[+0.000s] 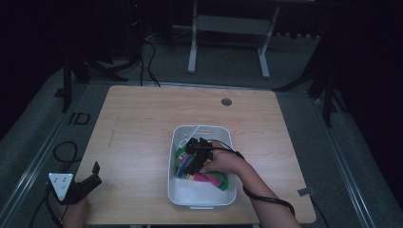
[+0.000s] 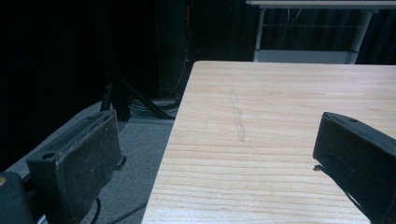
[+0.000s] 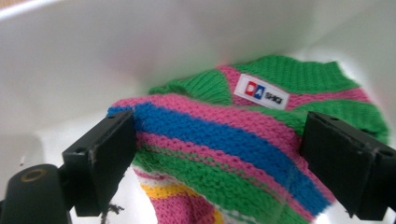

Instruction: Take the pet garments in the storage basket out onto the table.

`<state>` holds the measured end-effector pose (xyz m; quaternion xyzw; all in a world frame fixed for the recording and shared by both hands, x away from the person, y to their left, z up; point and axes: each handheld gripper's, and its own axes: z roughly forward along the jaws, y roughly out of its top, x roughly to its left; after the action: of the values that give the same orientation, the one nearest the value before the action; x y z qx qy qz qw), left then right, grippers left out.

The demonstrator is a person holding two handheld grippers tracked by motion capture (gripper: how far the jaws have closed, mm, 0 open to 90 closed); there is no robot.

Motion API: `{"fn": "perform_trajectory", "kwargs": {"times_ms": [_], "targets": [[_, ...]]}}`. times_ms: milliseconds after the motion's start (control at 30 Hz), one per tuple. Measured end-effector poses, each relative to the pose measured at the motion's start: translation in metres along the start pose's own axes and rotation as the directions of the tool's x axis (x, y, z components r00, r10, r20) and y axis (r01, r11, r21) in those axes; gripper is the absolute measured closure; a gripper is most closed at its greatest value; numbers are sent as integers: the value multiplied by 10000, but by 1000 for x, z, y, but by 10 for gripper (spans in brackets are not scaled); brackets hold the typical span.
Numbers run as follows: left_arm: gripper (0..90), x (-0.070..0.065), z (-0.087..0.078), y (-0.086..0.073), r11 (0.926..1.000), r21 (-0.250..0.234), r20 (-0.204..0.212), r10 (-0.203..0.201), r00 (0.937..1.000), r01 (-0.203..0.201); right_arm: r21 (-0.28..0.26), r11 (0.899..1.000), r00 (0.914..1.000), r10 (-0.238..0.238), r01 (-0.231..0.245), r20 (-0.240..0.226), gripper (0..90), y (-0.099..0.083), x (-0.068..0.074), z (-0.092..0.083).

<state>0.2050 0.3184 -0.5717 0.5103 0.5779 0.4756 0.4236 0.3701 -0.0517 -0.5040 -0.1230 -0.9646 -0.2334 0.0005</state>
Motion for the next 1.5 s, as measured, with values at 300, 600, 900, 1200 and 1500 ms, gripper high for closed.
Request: {"fn": "perform_trajectory", "kwargs": {"times_ms": [300, 600, 900, 1200, 1500], "targets": [[14, 0, 0, 0, 10000, -1, 35, 3, 10000, -3, 1299, 9905, 9986, -477, 443, 228, 360, -4, 8, 27], [14, 0, 0, 0, 10000, 32, 23, 5, 10000, -5, 714, 9962, 9964, -537, 490, 661, 798, -4, 6, 1], [14, -1, 0, 0, 10000, 36, 21, 37, 10000, -38, -590, 9973, 9942, -378, 439, 1007, 801, -1, 7, -42], [14, -1, 0, 0, 10000, 27, -7, 54, 10000, -54, -1526, 9865, 9918, -404, 588, 1212, 802, 3, 14, -83], [14, -1, 0, 0, 9999, 55, -28, 88, 10000, -88, -2442, 9671, 9877, -348, 718, 1527, 801, 4, 15, -124]]}}
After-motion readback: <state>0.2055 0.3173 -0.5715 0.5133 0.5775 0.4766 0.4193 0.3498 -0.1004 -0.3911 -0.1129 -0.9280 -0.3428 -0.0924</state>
